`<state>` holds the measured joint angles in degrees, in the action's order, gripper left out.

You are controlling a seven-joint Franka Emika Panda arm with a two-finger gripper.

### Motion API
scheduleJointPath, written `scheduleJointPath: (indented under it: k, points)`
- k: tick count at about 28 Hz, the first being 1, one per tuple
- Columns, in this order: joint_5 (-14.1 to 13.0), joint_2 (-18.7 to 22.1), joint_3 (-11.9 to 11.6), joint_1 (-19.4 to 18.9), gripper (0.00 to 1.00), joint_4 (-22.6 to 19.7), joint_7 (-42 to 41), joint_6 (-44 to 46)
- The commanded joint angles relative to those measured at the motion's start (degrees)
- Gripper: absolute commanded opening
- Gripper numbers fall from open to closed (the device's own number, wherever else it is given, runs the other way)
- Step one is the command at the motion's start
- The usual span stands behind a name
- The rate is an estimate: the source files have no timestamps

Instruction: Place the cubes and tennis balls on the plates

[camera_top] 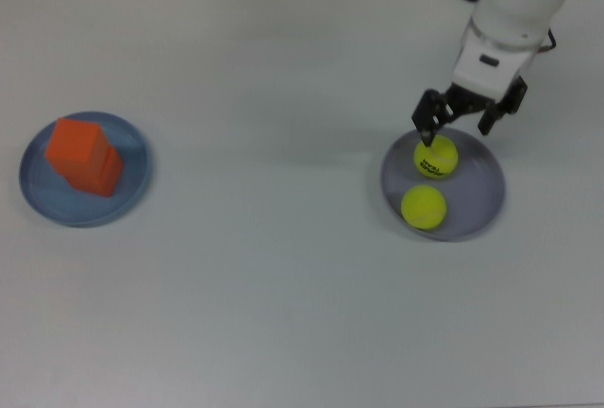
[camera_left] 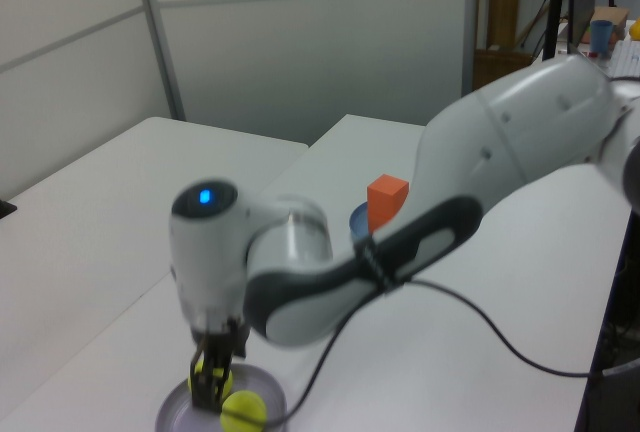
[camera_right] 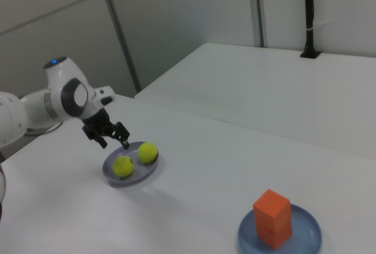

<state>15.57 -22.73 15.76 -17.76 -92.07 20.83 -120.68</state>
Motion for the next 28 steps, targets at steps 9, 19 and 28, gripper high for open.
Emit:
scheduleJointPath:
  k: [9,19,28]
  points:
    - [-9.5,17.6,-0.9,13.1,1.00,-1.2,1.4,18.7]
    - [-11.9,24.6,-2.1,20.0,1.00,-2.6,-0.2,25.6]
    - [-11.9,23.6,-3.5,23.1,1.00,-3.4,-3.9,22.9]
